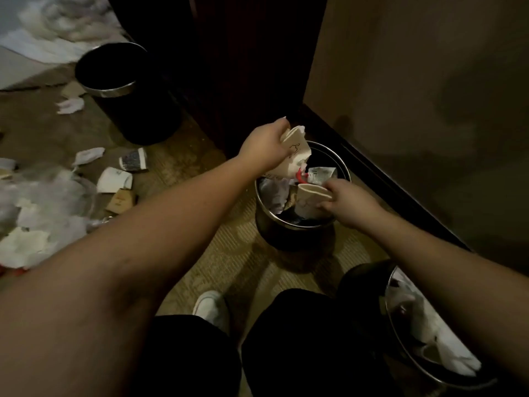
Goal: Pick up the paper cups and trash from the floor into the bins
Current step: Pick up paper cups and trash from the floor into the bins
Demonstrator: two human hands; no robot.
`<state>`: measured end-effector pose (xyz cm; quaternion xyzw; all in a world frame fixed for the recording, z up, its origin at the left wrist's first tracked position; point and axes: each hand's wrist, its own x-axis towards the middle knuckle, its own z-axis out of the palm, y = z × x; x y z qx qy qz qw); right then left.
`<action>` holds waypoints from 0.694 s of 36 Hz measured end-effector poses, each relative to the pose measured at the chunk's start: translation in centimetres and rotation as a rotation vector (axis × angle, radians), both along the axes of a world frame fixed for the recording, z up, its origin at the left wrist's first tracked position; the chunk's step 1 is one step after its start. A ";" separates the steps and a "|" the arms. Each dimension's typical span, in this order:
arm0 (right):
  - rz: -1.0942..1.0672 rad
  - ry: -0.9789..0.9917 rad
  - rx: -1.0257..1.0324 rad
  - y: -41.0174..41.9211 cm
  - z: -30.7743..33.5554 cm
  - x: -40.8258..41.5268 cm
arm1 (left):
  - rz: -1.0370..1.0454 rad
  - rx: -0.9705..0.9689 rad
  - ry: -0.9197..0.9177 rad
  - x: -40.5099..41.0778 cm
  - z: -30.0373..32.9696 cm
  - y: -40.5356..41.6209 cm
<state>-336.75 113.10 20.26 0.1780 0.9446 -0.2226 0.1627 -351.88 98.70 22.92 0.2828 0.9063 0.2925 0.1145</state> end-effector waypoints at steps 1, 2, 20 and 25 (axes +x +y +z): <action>0.004 -0.003 0.009 -0.3 -0.6 0.0 | -0.029 -0.017 0.004 -0.4 -0.7 0.6; 0.014 -0.007 0.022 -0.7 -1.2 0.0 | -0.055 -0.031 0.005 -0.6 -1.3 1.1; 0.205 -0.069 0.200 -1.5 -3.0 -1.1 | -0.446 -0.380 0.035 -1.6 -10.1 5.6; 0.226 -0.084 0.233 -1.1 -2.6 -0.6 | -0.531 -0.653 -0.083 0.7 -12.8 5.6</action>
